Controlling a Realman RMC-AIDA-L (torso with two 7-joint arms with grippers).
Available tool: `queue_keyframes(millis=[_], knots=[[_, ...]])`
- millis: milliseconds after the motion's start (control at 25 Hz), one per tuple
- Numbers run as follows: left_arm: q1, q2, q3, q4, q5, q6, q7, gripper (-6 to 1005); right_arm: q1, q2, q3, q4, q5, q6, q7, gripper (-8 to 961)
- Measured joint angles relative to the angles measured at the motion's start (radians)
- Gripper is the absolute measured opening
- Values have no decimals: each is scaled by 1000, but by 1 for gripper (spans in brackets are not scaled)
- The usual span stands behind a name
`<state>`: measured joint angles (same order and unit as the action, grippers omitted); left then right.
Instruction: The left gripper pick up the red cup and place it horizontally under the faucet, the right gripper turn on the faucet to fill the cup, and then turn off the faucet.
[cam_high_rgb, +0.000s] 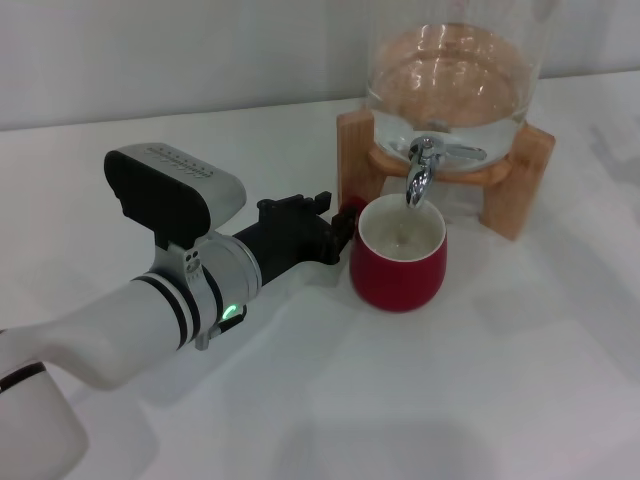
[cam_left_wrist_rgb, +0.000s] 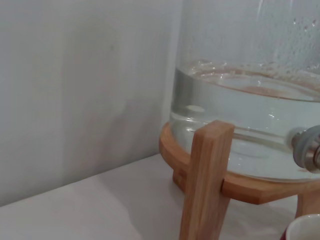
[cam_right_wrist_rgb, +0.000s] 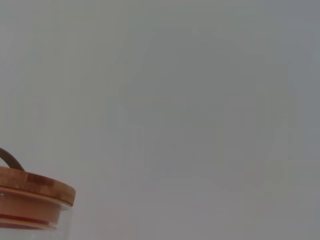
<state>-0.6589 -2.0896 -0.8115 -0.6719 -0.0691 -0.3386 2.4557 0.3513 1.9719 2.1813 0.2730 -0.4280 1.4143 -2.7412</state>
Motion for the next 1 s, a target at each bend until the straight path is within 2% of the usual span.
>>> queue_keyframes(millis=[200, 400, 640, 760, 1000], knots=[[13, 1, 2, -7, 4, -9, 0, 338, 0, 1, 0, 0, 0, 0, 0, 674], [79, 7, -1, -25, 37, -80, 8, 338, 0, 0, 1, -3, 0, -1, 0, 674], [256, 8, -74, -133, 195, -116, 51, 339, 0, -2, 7, -7, 0, -6, -1, 674], [348, 6, -126, -184, 230, -129, 92, 339, -2, -3, 7, -8, 0, -9, -2, 674], [441, 4, -195, -215, 239, -227, 143, 339, -33, -6, 8, -7, 0, -15, -2, 674]])
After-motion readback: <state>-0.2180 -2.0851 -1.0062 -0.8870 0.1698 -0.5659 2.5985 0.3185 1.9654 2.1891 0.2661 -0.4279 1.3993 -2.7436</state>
